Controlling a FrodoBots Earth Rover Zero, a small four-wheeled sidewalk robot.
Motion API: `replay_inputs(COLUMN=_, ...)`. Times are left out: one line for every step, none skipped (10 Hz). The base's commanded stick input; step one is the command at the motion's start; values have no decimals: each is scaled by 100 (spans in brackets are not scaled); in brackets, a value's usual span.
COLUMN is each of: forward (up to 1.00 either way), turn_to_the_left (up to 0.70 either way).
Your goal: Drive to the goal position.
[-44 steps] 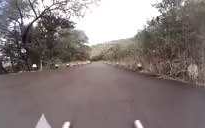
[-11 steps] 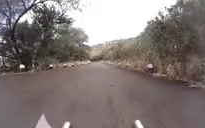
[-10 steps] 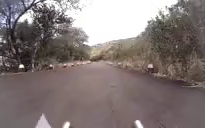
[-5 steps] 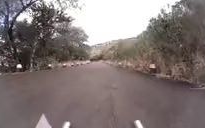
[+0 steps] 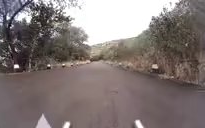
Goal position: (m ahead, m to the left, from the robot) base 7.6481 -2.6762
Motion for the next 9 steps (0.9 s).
replay_inputs(forward=50, turn_to_the_left=0)
replay_inputs(forward=50, turn_to_the_left=0)
replay_inputs(forward=50, turn_to_the_left=0)
replay_inputs(forward=50, turn_to_the_left=0)
replay_inputs(forward=50, turn_to_the_left=0)
replay_inputs(forward=50, turn_to_the_left=0)
replay_inputs(forward=50, turn_to_the_left=0)
replay_inputs(forward=50, turn_to_the_left=0)
replay_inputs(forward=50, turn_to_the_left=0)
